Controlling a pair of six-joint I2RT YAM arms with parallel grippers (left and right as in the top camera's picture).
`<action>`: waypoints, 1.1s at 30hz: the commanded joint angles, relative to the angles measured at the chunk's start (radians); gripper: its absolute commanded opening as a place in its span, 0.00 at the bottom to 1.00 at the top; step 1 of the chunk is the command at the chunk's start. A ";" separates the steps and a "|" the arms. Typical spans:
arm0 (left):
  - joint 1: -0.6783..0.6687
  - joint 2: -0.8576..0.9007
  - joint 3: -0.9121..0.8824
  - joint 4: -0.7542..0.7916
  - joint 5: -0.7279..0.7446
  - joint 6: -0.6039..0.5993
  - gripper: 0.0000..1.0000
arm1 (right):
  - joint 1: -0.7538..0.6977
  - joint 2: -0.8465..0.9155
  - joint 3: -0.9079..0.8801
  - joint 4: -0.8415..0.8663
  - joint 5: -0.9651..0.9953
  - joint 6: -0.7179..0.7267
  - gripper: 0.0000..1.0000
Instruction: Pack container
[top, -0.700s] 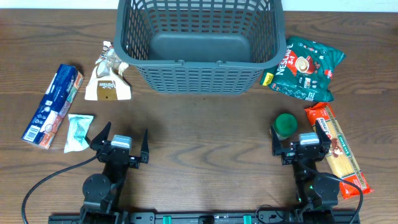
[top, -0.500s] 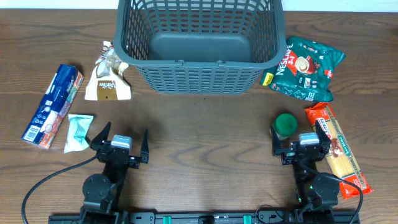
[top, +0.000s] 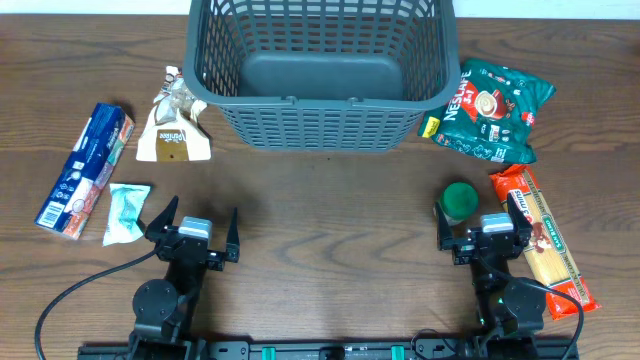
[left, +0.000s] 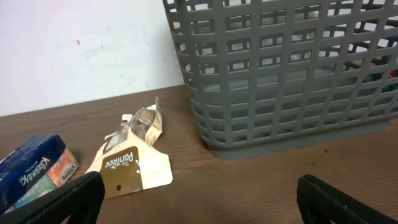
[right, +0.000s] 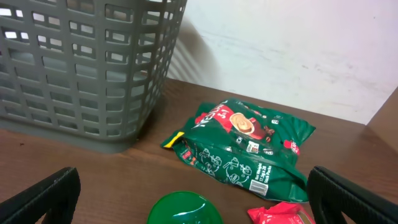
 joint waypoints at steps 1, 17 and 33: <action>-0.003 -0.006 -0.012 -0.040 0.037 -0.001 0.99 | -0.005 -0.006 -0.002 -0.005 -0.008 -0.007 0.99; -0.003 -0.006 -0.012 -0.040 0.037 -0.001 0.99 | -0.005 -0.006 -0.002 -0.005 -0.008 -0.007 0.99; -0.003 -0.006 -0.012 -0.036 0.042 -0.002 0.98 | -0.005 -0.006 -0.002 0.000 -0.017 0.197 0.99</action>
